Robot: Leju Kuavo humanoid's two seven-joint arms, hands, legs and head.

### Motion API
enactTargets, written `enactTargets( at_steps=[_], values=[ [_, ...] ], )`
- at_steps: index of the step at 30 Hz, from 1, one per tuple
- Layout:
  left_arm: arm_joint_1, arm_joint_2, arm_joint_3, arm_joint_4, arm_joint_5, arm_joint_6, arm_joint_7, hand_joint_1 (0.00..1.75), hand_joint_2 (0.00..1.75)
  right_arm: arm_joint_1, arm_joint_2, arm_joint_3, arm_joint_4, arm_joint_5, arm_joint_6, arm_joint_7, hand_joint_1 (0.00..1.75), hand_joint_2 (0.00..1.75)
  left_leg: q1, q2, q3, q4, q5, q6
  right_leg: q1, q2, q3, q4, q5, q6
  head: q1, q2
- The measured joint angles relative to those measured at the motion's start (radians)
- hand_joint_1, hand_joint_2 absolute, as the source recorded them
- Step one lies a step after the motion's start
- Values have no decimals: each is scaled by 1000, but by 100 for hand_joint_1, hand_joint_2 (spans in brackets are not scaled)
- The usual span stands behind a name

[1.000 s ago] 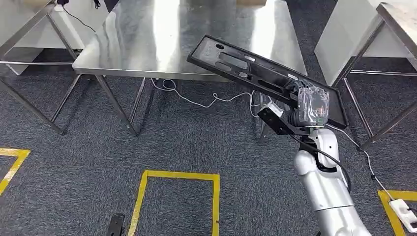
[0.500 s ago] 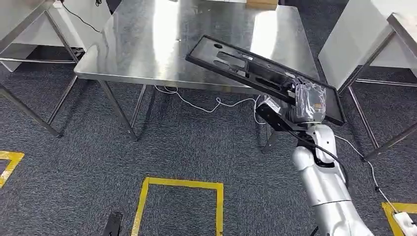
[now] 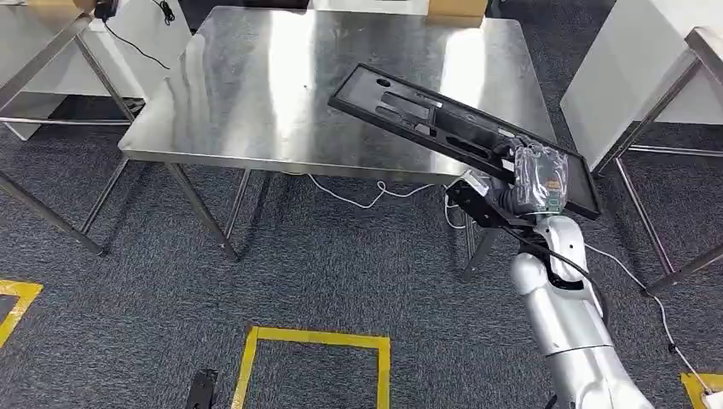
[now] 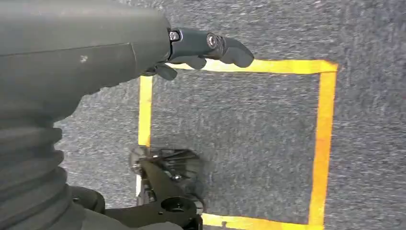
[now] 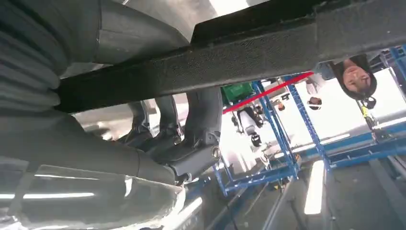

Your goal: Take the parts from the cabinet and place them on the table.

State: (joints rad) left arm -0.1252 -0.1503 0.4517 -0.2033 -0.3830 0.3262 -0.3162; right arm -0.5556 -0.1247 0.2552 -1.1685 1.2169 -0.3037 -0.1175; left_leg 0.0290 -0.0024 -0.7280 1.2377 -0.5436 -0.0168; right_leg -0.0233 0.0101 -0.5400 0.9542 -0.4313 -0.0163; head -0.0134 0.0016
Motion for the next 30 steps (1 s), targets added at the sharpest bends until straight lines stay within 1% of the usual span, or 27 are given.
enactTargets(
  at_steps=[1, 2, 3, 4, 5, 6, 7, 8, 9, 10, 11, 12, 13, 14, 15, 16, 18, 19, 20, 21, 22, 23, 24, 26, 28, 29, 30],
  values=[
    [0, 1, 0, 0, 0, 0, 0, 0, 175, 0, 0, 0, 0, 0, 0, 0, 175, 175, 3, 1, 18, -63, 43, -1, -2, 0, 13, 0, -10, 4, 0, 0],
    [1, 2, 0, 0, 0, 0, 0, 0, 175, 0, 1, 0, 1, 0, 0, 0, 175, 175, 5, 4, 48, -163, 123, -1, -3, 0, 32, 0, -23, 11, 0, 0],
    [2, 2, 0, 2, 0, 0, 0, 0, 175, -1, 1, 0, 3, 0, 0, 0, 175, 175, 5, 4, 61, -233, 202, 2, -2, 1, 31, 0, -34, 17, -1, 0],
    [1, 2, 0, 2, 0, 0, 0, 0, 175, -2, 3, 0, 5, 0, 0, 0, 175, 175, 0, 7, 58, -239, 184, 13, 4, 5, 45, 5, -46, 26, -1, 0],
    [2, 2, 0, 1, 0, 0, 1, 0, 175, -5, 2, 0, 5, 0, 0, 0, 175, 175, -7, 5, 73, -236, 185, 23, 5, 4, 46, 1, -52, 36, 1, 0],
    [0, 2, 0, 0, 0, 0, 1, 0, 175, -5, 3, 0, 5, 0, 0, 0, 175, 175, -10, 4, 72, -245, 180, 38, 5, 4, 55, 7, -45, 48, -1, 0],
    [-1, 1, 0, 0, -1, 0, 1, 0, 175, -6, 3, 1, 5, 2, 0, -1, 175, 175, -16, 5, 81, -248, 180, 49, 10, 4, 60, 4, -44, 53, -5, 0],
    [-2, 0, 0, 0, -3, 0, 1, 0, 175, -7, 2, 2, 4, 3, -1, 0, 175, 175, -12, 3, 100, -258, 183, 58, 11, 2, 45, 12, -57, 59, -3, 0],
    [-3, -1, 0, 0, -3, 0, -1, 0, 175, -8, 1, 2, 5, 4, -1, 0, 175, 175, -17, 1, 109, -260, 179, 64, 6, 0, 30, 59, -57, 60, -2, 0],
    [-4, 0, 0, 0, -3, 1, -1, 0, 175, -9, 3, 3, 5, 4, -1, 0, 175, 175, -16, 0, 112, -260, 175, 72, 6, 0, -20, 137, -60, 57, -2, 0],
    [-6, 0, 0, 0, -3, 1, -1, 0, 175, -6, 2, 4, 5, 4, -1, -1, 175, 175, -17, -3, 114, -261, 170, 77, 3, -1, -85, 235, -77, 47, -2, 0],
    [-6, 0, 0, 0, -3, 1, -1, 0, 175, -1, 1, 6, 6, 5, -2, -1, 175, 175, -17, -5, 118, -261, 162, 79, 3, -1, -140, 304, -109, 41, -2, 0],
    [-5, 0, 0, 0, -3, 1, -1, 0, 175, 5, 1, 7, 8, 7, -2, -1, 175, 175, -18, -9, 126, -261, 153, 79, 4, -1, -182, 343, -141, 39, -1, 0],
    [-2, 0, 1, 0, -2, 0, -1, 0, 175, 9, 1, 7, 11, 7, -2, 1, 175, 175, -19, -14, 136, -261, 145, 78, 4, -1, -201, 341, -151, 40, -2, 0],
    [1, -1, 1, 0, -3, -2, -1, 0, 175, 12, 0, 8, 13, 7, -2, 1, 175, 175, -20, -17, 149, -261, 135, 77, 4, -1, -200, 302, -137, 49, -1, 0],
    [1, -3, 1, 0, -3, -1, -1, 0, 175, 12, 0, 8, 13, 7, -2, 1, 175, 175, -22, -20, 163, -261, 124, 74, 4, -1, -183, 225, -96, 60, -1, 0],
    [1, -5, 1, 0, -3, -1, -1, 0, 175, 11, -1, 8, 14, 7, -2, 1, 175, 175, -24, -22, 182, -262, 104, 69, 11, -9, -141, 59, 33, 74, 0, 0],
    [0, -5, 1, 1, -2, -1, -1, 0, 175, 9, -1, 9, 15, 7, -2, 1, 175, 175, -33, -24, 193, -253, 91, 62, 18, -16, -140, -9, 59, 64, 1, 0],
    [0, -5, 1, 0, -3, -1, -1, 0, 175, 8, 0, 10, 15, 7, -2, 1, 175, 175, -34, -24, 194, -262, 79, 54, 22, -16, -121, 1, 53, 48, 3, 0],
    [0, -5, 1, 0, -3, 1, -1, 0, 175, 9, 1, 11, 15, 7, -2, 1, 175, 175, -36, -22, 209, -260, 79, 51, 21, -11, -116, -5, 59, 39, -4, 0],
    [0, -5, 1, 0, -3, 1, -1, 0, 175, 9, 0, 11, 15, 8, -2, 1, 175, 175, -37, -20, 213, -248, 75, 46, 10, -12, -110, -10, 67, 28, -2, 0],
    [-2, -4, 1, 0, -3, 1, -2, 0, 175, 10, 1, 11, 15, 8, -2, 2, 175, 175, -34, -19, 223, -247, 56, 40, -1, -11, -91, -8, 79, 18, -9, 0],
    [-2, -3, 2, 0, -3, 1, -2, 0, 175, 10, 0, 11, 13, 8, -2, 2, 175, 175, -29, -13, 214, -219, 43, 34, 1, -11, -78, -7, 74, 7, -2, 0],
    [-2, -3, 4, 0, -3, 2, -2, 0, 175, 3, 1, 11, 13, 10, -2, 2, 175, 175, -24, -7, 131, -70, 15, 21, 4, -10, -62, -7, 62, -8, -4, 0],
    [0, -2, 4, 0, -3, 2, -2, 0, 175, 6, 5, 11, 13, 10, -2, 2, 175, 175, -18, -7, 39, 49, -51, 11, 5, -5, -47, -7, 45, -9, -5, 0],
    [2, -2, 5, 0, -3, 1, -2, 0, 175, 8, 5, 11, 13, 10, -2, 2, 175, 175, -15, -5, 14, 58, -66, 8, 5, -3, -36, -6, 35, -7, -4, 0],
    [2, -2, 5, 0, -3, 1, -2, 0, 175, 9, 5, 12, 13, 10, -2, 2, 175, 175, -12, -2, 9, 32, -56, 7, 4, -2, -24, -6, 25, -5, -5, 0]
  ],
)
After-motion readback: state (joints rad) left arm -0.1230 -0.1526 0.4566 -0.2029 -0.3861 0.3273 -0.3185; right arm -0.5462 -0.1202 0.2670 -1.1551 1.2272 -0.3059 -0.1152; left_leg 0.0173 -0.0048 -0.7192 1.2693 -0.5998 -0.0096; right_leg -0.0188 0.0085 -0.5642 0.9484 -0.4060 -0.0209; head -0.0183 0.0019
